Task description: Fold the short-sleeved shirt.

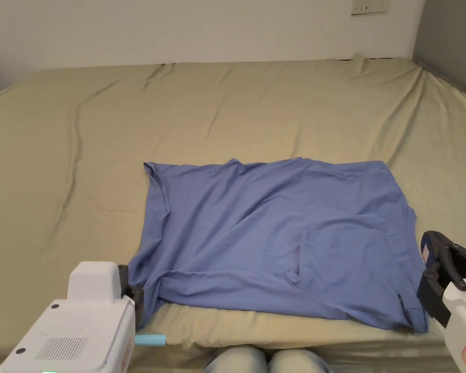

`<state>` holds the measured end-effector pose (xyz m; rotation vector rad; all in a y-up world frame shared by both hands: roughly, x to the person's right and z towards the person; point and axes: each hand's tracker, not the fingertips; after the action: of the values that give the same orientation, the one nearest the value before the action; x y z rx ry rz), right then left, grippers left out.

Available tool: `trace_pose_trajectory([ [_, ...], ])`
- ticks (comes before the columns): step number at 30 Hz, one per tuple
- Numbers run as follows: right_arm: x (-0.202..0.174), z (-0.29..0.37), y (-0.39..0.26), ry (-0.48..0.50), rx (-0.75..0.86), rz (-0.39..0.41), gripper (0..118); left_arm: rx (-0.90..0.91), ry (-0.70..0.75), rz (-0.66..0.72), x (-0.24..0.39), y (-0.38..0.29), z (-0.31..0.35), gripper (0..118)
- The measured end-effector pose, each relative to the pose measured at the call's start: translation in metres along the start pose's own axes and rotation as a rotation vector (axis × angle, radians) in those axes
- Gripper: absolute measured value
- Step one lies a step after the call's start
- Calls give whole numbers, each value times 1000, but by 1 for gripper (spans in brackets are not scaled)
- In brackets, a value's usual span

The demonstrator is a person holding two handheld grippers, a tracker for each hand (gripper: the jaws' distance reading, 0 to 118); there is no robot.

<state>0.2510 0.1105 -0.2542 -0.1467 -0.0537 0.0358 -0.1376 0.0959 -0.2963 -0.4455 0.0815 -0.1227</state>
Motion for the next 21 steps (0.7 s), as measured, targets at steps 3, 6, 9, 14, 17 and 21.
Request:
trace_pose_trajectory([
  [3,3,-4,-7,-2,-40,0,2,-149,-43,25,-3,-17,-20,80],
  [6,4,-8,-12,3,-77,-3,2,-151,-67,-2,0,-33,-21,110],
  [9,6,-14,-18,-2,-106,-11,2,-210,-52,-44,7,-38,-32,108],
  [14,7,-21,-28,-18,-157,13,2,-216,-51,-50,11,-33,-58,108],
  [17,12,-24,-33,-33,-188,-2,2,-218,-61,-33,11,-28,-72,74],
  [21,22,-29,-42,-84,-233,-4,4,-288,-95,65,6,-21,-80,4],
])
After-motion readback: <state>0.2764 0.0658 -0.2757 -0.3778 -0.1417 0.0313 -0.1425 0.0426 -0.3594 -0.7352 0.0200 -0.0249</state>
